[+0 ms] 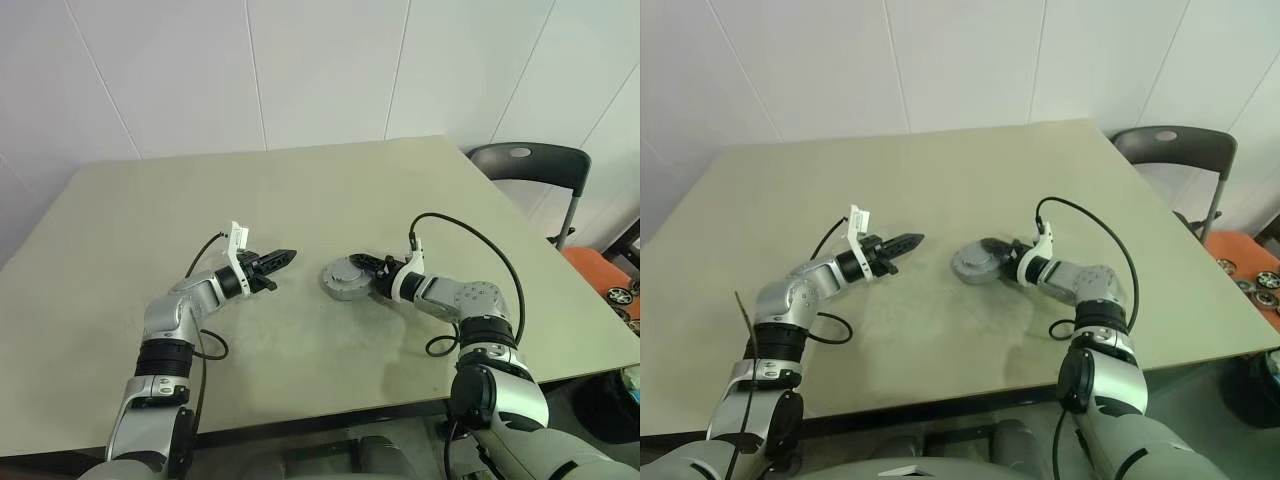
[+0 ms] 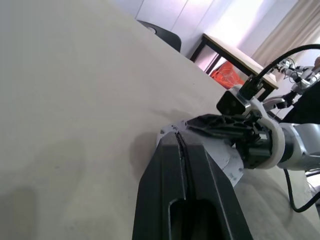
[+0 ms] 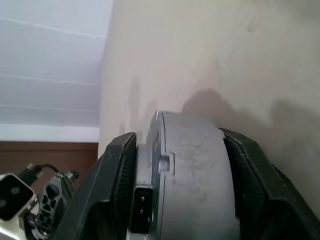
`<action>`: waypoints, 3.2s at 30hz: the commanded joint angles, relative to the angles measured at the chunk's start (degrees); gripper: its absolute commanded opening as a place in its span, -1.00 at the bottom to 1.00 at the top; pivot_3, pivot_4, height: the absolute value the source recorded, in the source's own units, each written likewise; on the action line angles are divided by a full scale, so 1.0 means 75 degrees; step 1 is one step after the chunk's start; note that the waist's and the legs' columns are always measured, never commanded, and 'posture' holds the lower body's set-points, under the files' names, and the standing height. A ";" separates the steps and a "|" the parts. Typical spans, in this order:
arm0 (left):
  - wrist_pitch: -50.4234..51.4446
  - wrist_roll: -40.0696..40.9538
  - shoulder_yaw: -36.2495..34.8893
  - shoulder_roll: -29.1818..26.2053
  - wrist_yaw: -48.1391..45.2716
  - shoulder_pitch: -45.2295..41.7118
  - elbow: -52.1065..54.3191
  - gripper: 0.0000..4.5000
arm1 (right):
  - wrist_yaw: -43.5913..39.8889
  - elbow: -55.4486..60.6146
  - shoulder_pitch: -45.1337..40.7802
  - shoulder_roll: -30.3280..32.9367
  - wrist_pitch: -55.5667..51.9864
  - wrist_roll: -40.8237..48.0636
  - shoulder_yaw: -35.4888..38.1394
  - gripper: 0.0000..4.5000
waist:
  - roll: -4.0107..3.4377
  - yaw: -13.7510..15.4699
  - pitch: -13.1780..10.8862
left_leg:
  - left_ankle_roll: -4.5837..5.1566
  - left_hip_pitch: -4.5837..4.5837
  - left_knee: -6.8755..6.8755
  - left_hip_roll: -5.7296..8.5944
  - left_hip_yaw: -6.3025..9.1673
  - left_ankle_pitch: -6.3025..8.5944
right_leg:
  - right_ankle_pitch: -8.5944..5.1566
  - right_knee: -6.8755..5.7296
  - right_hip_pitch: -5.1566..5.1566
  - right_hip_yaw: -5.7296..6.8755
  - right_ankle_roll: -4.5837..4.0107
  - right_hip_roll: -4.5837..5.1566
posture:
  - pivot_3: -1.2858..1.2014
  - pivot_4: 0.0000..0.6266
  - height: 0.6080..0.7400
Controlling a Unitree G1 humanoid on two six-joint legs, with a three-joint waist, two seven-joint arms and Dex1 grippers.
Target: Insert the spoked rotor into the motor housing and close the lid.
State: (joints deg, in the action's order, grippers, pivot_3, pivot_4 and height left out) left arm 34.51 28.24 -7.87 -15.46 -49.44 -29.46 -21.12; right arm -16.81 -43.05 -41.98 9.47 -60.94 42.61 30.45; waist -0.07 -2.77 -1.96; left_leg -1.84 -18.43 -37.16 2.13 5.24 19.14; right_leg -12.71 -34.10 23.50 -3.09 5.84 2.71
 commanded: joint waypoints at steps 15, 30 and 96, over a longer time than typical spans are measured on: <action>-0.0252 0.0083 -0.0164 -0.0056 0.0073 -0.0315 -0.0229 -1.00 | -0.0242 0.0374 0.0309 0.0197 -0.0068 -0.0259 -0.0526 -0.06 | -0.0005 0.0040 -0.0004 | 0.0001 -0.0004 0.0012 0.0004 -0.0005 0.0000 | -0.0001 0.0007 0.0003 0.0001 0.0000 -0.0002 | 0.03 -1.00 1.00; -0.0388 -0.0027 0.0058 0.0040 0.0029 -0.0422 -0.0413 -1.00 | -0.1841 0.1162 0.1155 0.0981 -0.0784 -0.0268 -0.1470 -0.06 | -0.0003 0.0062 -0.0002 | 0.0002 0.0000 0.0011 0.0008 -0.0009 0.0001 | -0.0002 0.0009 -0.0003 0.0003 0.0001 -0.0002 | 0.03 -1.00 1.00; -0.0461 -0.0219 0.0259 -0.0059 -0.0128 -0.0431 -0.0541 -1.00 | 0.0520 0.1273 0.1517 -0.0529 -0.0463 0.1174 0.0845 -0.18 | 0.0032 0.0027 0.0028 | 0.0000 0.0026 -0.0012 0.0000 -0.0008 0.0000 | 0.0007 -0.0016 -0.0026 -0.0001 -0.0012 -0.0013 | 0.03 -1.00 1.00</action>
State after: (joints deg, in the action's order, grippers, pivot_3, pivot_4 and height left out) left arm 31.96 26.59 -5.81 -15.56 -49.92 -31.20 -25.83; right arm -14.23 -32.72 -31.89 6.31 -64.40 52.06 37.30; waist 0.17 -2.57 -1.75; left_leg -1.84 -18.23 -37.25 2.13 5.17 19.14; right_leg -12.66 -34.22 23.30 -3.10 5.76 2.61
